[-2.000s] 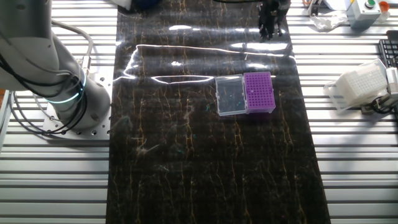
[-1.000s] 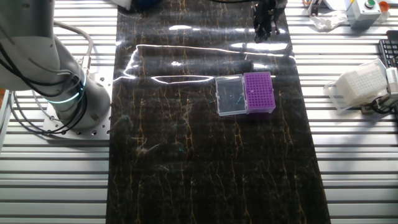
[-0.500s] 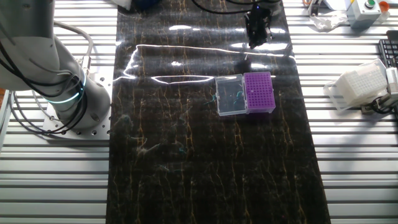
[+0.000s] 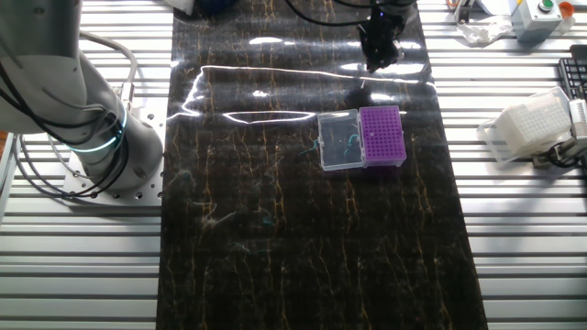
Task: Insert a small pipette tip into the holder for small pipette tips
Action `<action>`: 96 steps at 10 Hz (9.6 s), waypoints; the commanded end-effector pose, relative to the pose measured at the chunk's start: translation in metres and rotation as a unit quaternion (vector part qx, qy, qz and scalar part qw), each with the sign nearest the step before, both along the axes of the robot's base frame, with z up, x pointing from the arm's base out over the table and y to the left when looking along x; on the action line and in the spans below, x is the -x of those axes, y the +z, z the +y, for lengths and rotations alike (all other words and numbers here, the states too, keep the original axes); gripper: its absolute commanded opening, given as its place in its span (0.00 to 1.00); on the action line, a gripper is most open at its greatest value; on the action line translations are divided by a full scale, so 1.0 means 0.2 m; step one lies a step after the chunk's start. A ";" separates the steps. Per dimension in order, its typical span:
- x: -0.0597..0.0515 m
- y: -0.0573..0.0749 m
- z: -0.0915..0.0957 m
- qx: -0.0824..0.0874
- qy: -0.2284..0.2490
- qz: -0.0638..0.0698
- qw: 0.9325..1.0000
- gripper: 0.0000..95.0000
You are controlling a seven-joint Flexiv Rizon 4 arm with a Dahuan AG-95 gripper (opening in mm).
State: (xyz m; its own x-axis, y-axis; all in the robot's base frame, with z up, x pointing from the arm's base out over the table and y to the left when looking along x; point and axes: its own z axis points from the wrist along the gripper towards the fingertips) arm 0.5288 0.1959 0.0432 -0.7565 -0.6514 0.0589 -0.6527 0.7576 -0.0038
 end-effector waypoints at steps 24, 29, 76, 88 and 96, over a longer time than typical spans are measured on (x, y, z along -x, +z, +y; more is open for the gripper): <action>0.03 -0.12 -0.12 0.017 0.180 -0.015 0.983 0.20; 0.03 -0.17 -0.12 0.019 0.186 -0.021 0.982 0.20; -0.34 -0.11 0.07 0.000 -0.091 -0.037 0.995 0.20; -0.30 -0.19 0.06 -0.009 -0.106 -0.034 0.994 0.00; -0.29 -0.12 0.07 -0.009 -0.119 -0.022 0.993 0.20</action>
